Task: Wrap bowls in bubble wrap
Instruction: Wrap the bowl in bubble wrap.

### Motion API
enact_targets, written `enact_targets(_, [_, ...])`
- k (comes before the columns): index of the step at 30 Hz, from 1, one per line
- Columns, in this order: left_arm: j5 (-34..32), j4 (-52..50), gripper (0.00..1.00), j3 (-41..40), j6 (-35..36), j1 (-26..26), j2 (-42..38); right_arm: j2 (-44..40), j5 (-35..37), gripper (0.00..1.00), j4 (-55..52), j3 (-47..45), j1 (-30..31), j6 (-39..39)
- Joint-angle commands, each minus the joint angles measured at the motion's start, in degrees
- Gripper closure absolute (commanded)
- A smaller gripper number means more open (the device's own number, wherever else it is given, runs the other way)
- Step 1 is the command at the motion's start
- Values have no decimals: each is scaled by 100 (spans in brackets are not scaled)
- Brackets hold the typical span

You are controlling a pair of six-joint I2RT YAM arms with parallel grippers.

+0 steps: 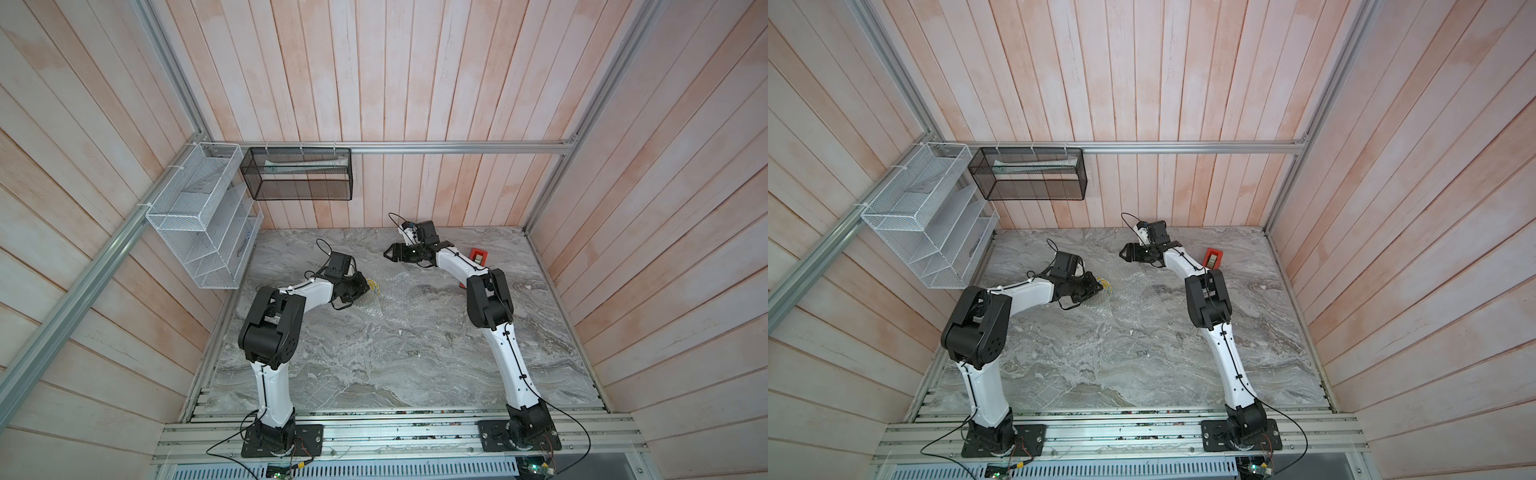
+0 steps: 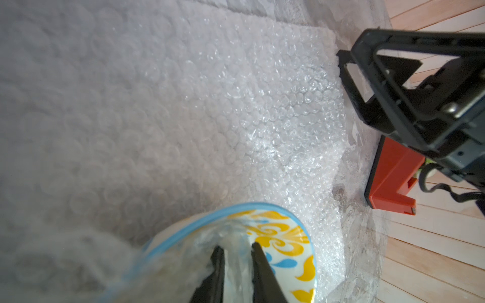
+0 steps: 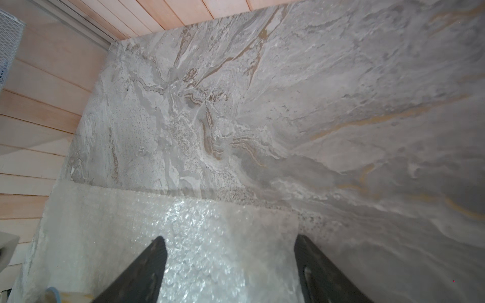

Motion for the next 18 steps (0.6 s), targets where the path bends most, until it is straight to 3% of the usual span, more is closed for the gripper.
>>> enact_targets(1, [25, -5, 79, 55, 34, -28, 190, 172, -86, 24, -202, 172, 88, -85])
enact_targets(6, [22, 26, 79, 21, 27, -25, 204, 181, -177, 36, -319, 164, 147, -155])
enact_targets(13, [-14, -44, 79, 48, 62, -28, 221, -223, -500, 78, -66, -327, 156, -215])
enact_targets(18, [-19, -62, 79, 63, 53, -28, 221, -795, -1098, 88, 232, -820, 154, -36])
